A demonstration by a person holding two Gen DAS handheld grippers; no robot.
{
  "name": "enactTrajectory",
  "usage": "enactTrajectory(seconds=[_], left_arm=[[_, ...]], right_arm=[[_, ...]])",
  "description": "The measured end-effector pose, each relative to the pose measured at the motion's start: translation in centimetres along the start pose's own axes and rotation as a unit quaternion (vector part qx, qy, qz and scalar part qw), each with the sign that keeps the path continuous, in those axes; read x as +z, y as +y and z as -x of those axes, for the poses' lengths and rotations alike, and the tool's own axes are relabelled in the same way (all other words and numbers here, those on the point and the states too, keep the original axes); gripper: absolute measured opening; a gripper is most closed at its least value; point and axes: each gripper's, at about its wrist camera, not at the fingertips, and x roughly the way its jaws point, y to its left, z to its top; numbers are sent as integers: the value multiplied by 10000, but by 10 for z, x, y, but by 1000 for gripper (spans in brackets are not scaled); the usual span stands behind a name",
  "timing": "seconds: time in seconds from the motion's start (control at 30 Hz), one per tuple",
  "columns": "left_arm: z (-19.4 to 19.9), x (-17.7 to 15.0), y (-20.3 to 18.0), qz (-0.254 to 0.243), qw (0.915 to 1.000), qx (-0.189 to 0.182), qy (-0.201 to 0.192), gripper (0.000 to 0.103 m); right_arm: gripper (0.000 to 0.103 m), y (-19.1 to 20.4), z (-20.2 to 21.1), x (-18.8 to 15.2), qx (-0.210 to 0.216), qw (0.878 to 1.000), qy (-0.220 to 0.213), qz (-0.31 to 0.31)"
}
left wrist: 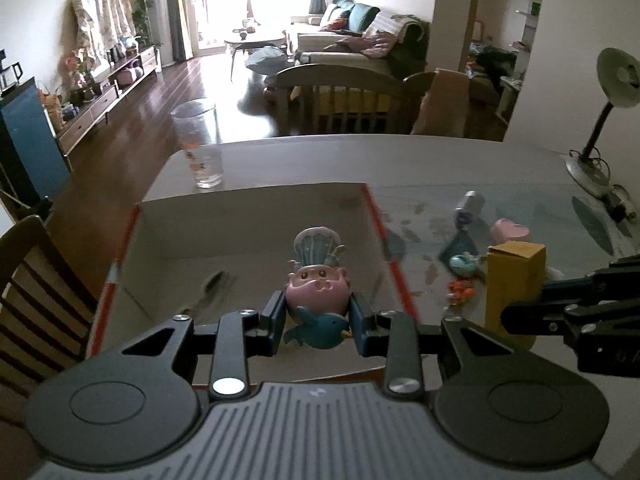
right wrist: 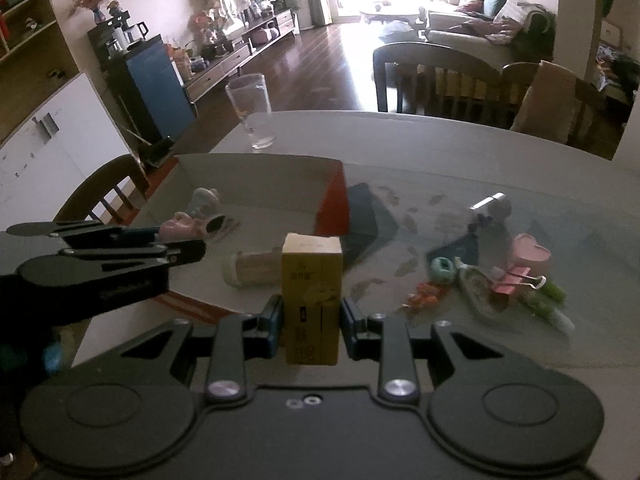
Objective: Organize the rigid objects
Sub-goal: 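Carry the pig figurine with left tool while right tool carries the yellow box into the cardboard box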
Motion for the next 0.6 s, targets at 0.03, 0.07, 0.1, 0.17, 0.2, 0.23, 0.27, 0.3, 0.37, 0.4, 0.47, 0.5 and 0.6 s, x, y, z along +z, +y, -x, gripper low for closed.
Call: enactTrajectory(seconds=[0.03,0.07,0.1,0.17,0.2,0.23,0.27,0.3,0.37,0.4,0.47,0.5,0.6], left_arm=[[1,0,7,12,10000,31,2,33],[1,0,13,33,10000,60,4,33],[1,0,20,56,9999,87,6,33],[0,0,33,73,9999,147,20,33],[-1,0,39,79,9998,182,30,33],[-2,0,45,87,9997,206,44,33],[-3,1,52,99,9997,230,62,33],[-5,1,59,105,9996,258,78,33],[-8,2,71,109,9994,292,116,33],[-11,3,77,120,9994,304,144,33],[-17,4,89,124,9991,344,205,33],[-20,4,94,129,9990,366,230,33],[-32,5,109,148,9985,410,326,33]], right_arm=[[29,5,-2,2,2,10000,2,13],[29,8,-5,4,6,10000,-2,26],[29,12,-8,6,17,10000,1,40],[29,20,-14,10,20,10000,13,61],[29,23,-17,13,22,10000,20,62],[29,26,-20,15,31,10000,37,53],[29,29,-24,18,35,10000,53,42],[29,32,-28,20,28,10000,65,46],[29,38,-35,24,20,9999,98,58],[29,41,-40,26,24,9999,124,59],[29,48,-50,30,9,9998,188,79],[29,50,-55,31,10,9997,232,80],[29,58,-73,35,-17,9993,366,87]])
